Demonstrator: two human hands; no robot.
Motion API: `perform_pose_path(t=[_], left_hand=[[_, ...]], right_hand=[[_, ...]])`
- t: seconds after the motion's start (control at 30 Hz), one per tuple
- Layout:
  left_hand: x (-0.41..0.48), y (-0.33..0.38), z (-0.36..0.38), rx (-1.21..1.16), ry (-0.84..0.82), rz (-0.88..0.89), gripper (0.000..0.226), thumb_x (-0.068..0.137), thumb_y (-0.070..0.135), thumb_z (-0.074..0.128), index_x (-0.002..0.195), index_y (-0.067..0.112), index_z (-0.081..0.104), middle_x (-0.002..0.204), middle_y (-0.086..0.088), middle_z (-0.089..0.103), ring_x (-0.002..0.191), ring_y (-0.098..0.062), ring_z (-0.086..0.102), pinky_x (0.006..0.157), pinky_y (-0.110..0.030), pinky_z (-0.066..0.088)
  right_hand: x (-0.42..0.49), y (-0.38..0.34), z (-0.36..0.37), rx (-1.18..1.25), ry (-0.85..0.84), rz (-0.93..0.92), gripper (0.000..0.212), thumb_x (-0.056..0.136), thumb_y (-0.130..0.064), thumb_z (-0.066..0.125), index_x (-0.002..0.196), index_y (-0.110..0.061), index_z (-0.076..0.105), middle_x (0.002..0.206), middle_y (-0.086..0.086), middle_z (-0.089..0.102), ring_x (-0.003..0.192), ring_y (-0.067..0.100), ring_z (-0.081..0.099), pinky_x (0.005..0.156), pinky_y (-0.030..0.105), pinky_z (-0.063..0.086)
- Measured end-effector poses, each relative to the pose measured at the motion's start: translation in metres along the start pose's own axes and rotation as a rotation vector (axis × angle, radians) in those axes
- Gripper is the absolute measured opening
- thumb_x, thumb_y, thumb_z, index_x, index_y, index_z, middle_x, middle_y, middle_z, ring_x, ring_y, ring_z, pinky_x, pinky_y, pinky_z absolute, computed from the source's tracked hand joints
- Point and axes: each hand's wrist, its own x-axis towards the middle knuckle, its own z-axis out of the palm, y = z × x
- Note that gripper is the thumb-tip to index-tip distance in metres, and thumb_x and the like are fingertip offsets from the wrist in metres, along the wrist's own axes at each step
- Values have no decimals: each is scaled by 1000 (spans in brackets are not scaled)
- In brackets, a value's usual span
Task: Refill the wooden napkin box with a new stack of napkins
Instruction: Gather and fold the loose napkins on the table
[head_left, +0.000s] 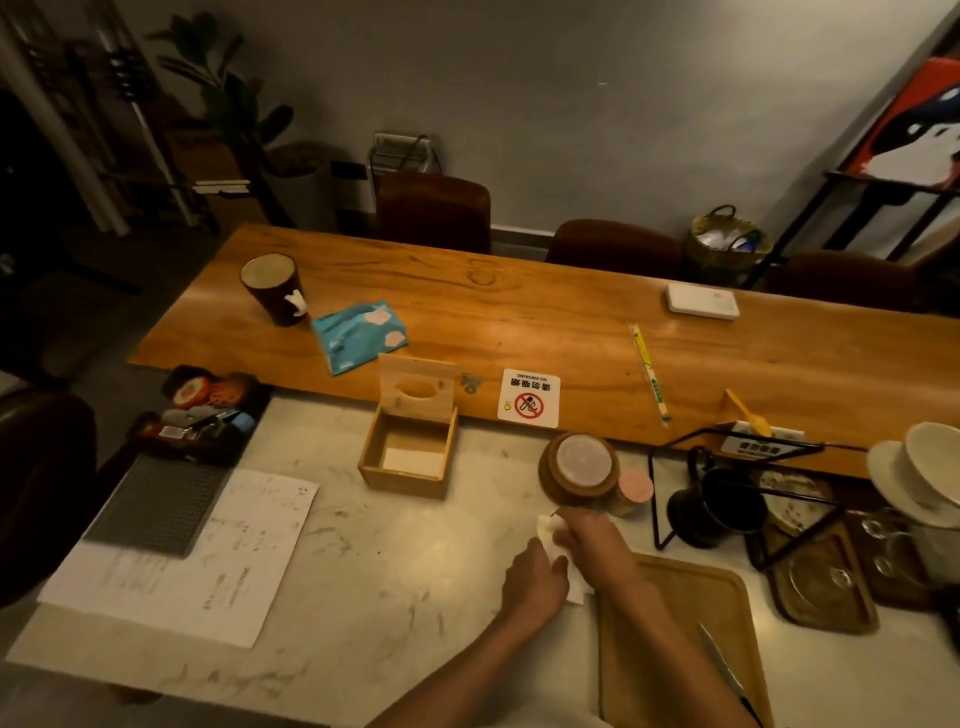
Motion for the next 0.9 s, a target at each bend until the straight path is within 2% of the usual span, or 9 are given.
perform_pose_path(t=[0.13, 0.2, 0.3, 0.47, 0.53, 0.63, 0.7, 0.8, 0.9], left_hand=[[6, 2, 22, 146, 54, 22, 37, 98, 37, 43, 128, 15, 45, 132, -8, 54, 116, -24, 57, 100, -35, 45], [7, -1, 26, 200, 67, 39, 37, 98, 34, 45, 130, 15, 43, 131, -9, 53, 115, -24, 56, 97, -35, 47], [6, -6, 28, 205, 75, 53, 38, 98, 34, 46, 131, 15, 43, 131, -8, 52, 115, -24, 55, 95, -35, 47], [2, -19, 17, 243, 57, 112, 45, 95, 39, 48, 132, 14, 40, 136, -9, 45, 121, -26, 48, 96, -37, 44], [0, -30, 7, 192, 55, 145, 51, 92, 37, 56, 134, 15, 38, 139, -9, 40, 125, -26, 44, 100, -36, 44], [2, -45, -23, -73, 77, 227, 54, 82, 29, 70, 129, 21, 45, 132, -2, 48, 119, -18, 49, 101, -31, 46], [1, -52, -46, -203, 111, 314, 37, 83, 24, 69, 118, 24, 57, 119, 3, 60, 110, -13, 56, 99, -36, 49], [-2, -64, -73, -274, 149, 416, 12, 89, 17, 63, 99, 19, 68, 100, 3, 69, 97, -11, 62, 91, -36, 51], [-3, -79, -82, -259, 171, 426, 12, 90, 11, 61, 100, 14, 68, 100, 0, 69, 96, -11, 63, 91, -33, 52]], right_hand=[[8, 21, 19, -67, 1, -6, 33, 81, -2, 61, 112, -10, 68, 115, 13, 66, 107, 30, 60, 82, 30, 42], [9, 24, 24, -114, -13, 22, 53, 80, 0, 61, 131, -12, 56, 132, 11, 56, 120, 30, 52, 95, 32, 41], [8, 21, 27, -204, -9, 60, 68, 81, -3, 62, 144, -18, 41, 142, 7, 47, 129, 28, 45, 100, 34, 39], [0, 7, 18, -291, -60, 202, 52, 84, -16, 59, 133, -29, 48, 135, 2, 53, 124, 25, 47, 99, 38, 37], [-7, 5, 14, -62, -45, 214, 33, 84, -19, 62, 115, -30, 61, 119, 0, 65, 113, 23, 56, 94, 38, 42], [-23, 1, 9, 581, 8, 133, 17, 84, -7, 67, 95, -20, 64, 97, 2, 68, 98, 25, 64, 82, 32, 52], [-34, -5, 8, 802, 74, 77, 16, 84, -1, 67, 93, -13, 62, 92, 6, 66, 92, 27, 63, 76, 25, 51], [-40, -14, 26, 824, 144, 4, 17, 85, 0, 64, 95, -13, 59, 91, 3, 64, 84, 15, 60, 74, 27, 49], [-43, -19, 54, 641, 231, -60, 26, 93, -11, 57, 116, -22, 57, 110, -3, 63, 102, 10, 59, 91, 32, 50]])
